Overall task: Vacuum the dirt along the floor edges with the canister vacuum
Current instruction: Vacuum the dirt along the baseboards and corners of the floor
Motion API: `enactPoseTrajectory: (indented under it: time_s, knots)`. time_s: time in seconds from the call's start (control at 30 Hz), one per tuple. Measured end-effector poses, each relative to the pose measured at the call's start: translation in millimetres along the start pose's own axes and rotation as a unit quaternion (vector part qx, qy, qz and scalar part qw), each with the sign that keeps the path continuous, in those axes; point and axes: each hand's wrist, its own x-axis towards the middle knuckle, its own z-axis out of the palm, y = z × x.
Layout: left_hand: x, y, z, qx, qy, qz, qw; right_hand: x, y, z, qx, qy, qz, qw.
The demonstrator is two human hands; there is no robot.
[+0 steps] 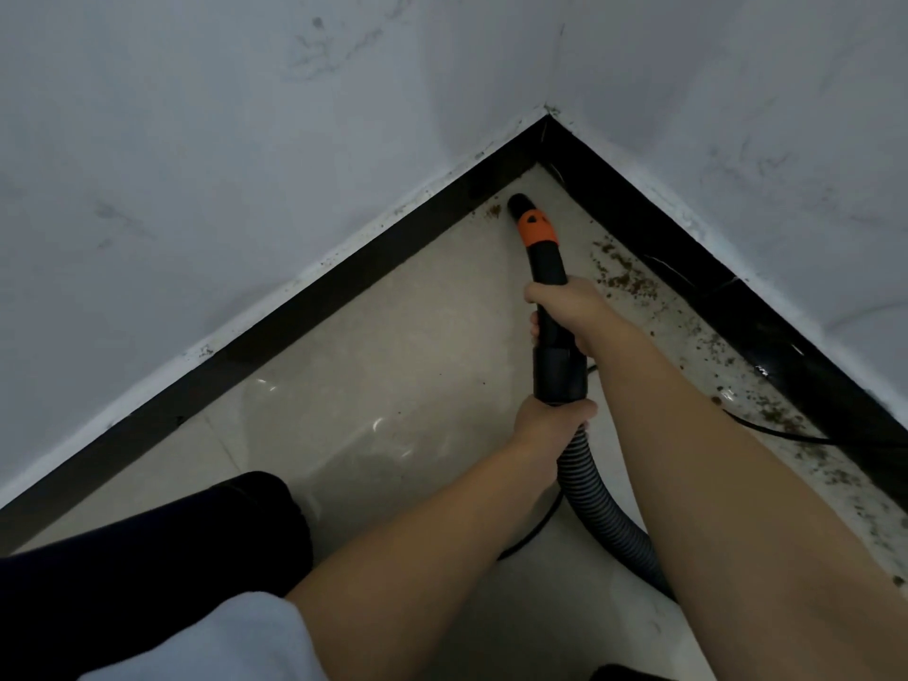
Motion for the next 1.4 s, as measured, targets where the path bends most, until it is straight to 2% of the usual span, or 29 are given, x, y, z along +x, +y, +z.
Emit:
enactPoseTrajectory:
  time_s: [0.43, 0.67, 1.13, 1.4]
  knots:
    - [-24.2, -20.0, -14.0, -0.039, 0.024, 0.015, 0.999, -19.6, 10.4, 23.5, -0.03, -0.059, 0.013, 0.998]
    - [-15.2, -8.0, -29.7, -0.026, 0.066, 0.026, 0.997, -8.3, 5.9, 39.3, -0.01, -0.042, 0.0, 0.999]
    - [12.6, 36.5, -35.3, 0.066, -0.009, 0.027, 0.997, 25.9, -16.8, 26.1, 0.061, 0.036, -0.009, 0.997]
    - [21.8, 54.4, -33.3, 0.062, -0.031, 0.021, 0.997, 39.2, -25.1, 18.0, 0.074, 0.063, -0.008, 0.995]
